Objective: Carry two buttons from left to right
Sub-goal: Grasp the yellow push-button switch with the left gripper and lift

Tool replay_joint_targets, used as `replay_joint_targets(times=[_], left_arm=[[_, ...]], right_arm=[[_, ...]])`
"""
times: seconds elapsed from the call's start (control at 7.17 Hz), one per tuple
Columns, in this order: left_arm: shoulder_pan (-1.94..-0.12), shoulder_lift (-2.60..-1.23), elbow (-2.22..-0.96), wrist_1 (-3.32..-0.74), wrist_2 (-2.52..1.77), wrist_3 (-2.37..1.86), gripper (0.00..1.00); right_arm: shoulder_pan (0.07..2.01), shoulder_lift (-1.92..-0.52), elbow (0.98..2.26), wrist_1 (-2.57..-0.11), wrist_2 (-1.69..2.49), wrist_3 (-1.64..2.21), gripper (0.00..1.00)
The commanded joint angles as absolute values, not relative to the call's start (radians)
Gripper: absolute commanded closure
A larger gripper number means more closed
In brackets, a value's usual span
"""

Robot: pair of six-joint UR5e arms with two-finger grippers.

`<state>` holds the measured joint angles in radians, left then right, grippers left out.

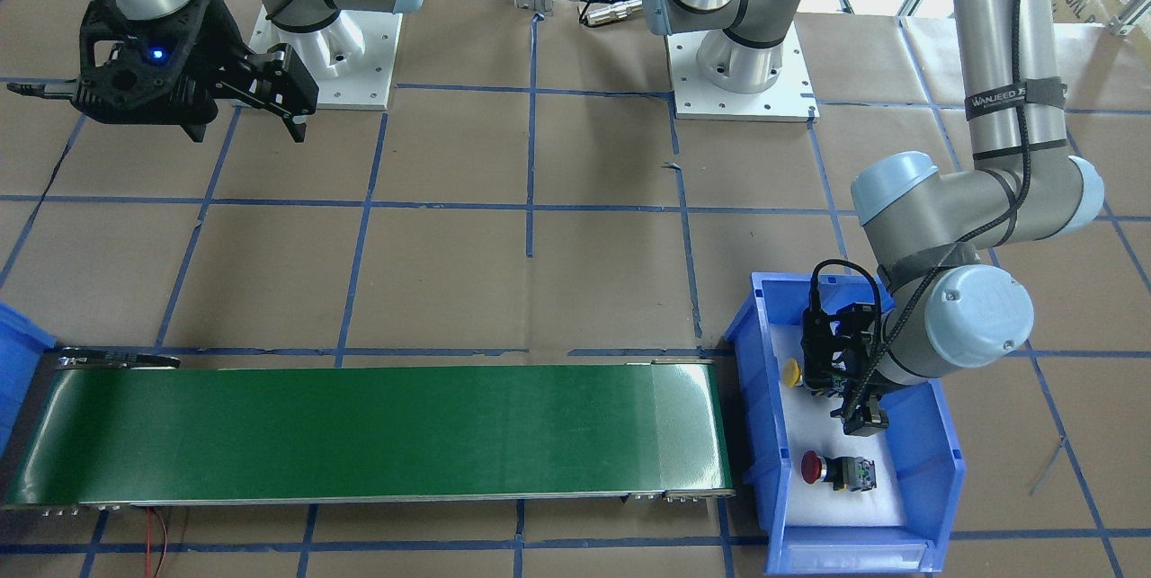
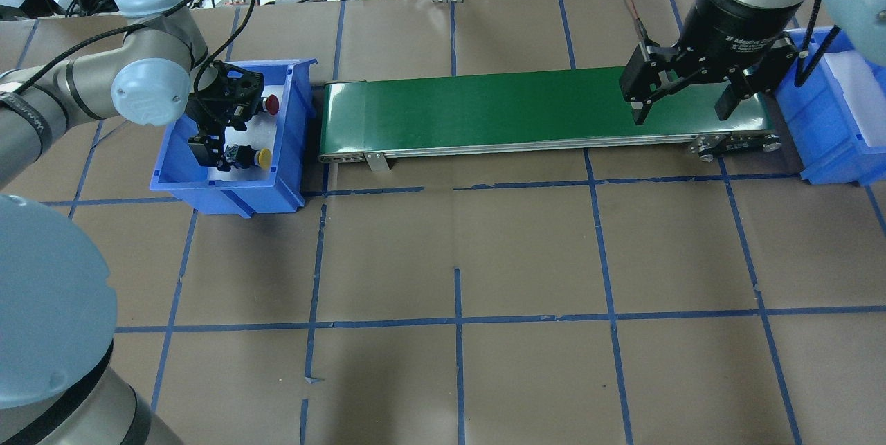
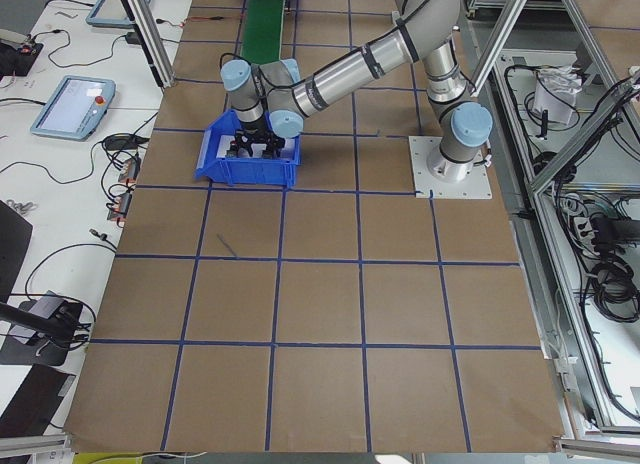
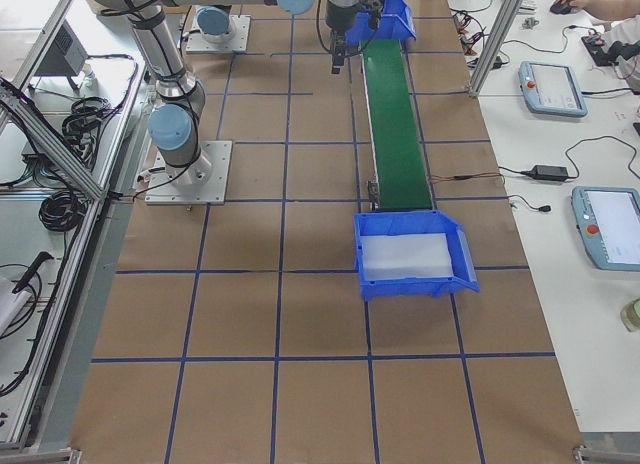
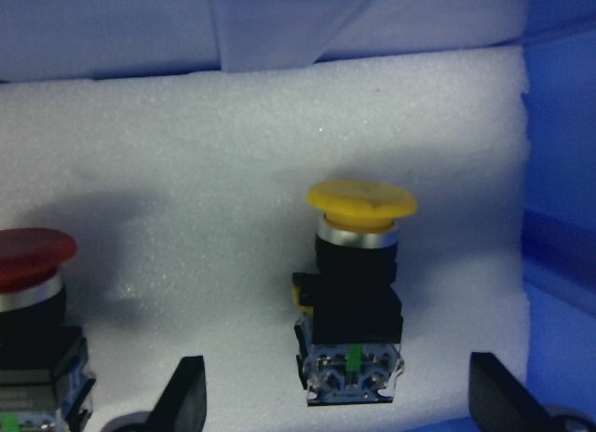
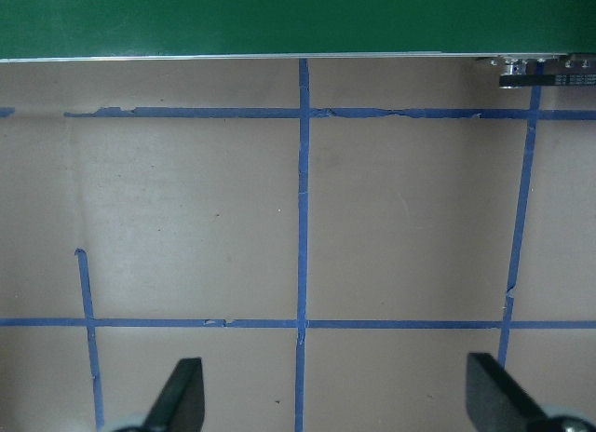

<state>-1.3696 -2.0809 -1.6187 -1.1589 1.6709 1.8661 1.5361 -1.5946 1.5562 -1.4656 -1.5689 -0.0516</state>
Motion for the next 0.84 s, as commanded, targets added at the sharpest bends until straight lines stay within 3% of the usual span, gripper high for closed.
replay_joint_targets(times=[0.0,0.14,0.28,0.42,0.7], left_arm=[[-1.368,-2.101,-1.629,-1.131,1.671,1.867,0.07],[-1.37,-2.109,-1.628,-1.124,1.669,1.868,0.25],[-1.371,-2.102,-1.625,-1.117,1.67,1.868,0.64],[-1.371,-2.097,-1.621,-1.115,1.671,1.868,0.84],[-1.374,-2.071,-1.602,-1.12,1.669,1.855,0.89]], right_arm=[[1.536,-1.598,1.559,-1.465,-1.569,-0.052,0.0],[1.536,-1.6,1.563,-1.468,-1.569,-0.051,0.0],[1.536,-1.6,1.565,-1.47,-1.569,-0.052,0.0],[1.536,-1.598,1.566,-1.471,-1.568,-0.052,0.0],[1.536,-1.6,1.566,-1.474,-1.569,-0.052,0.0]])
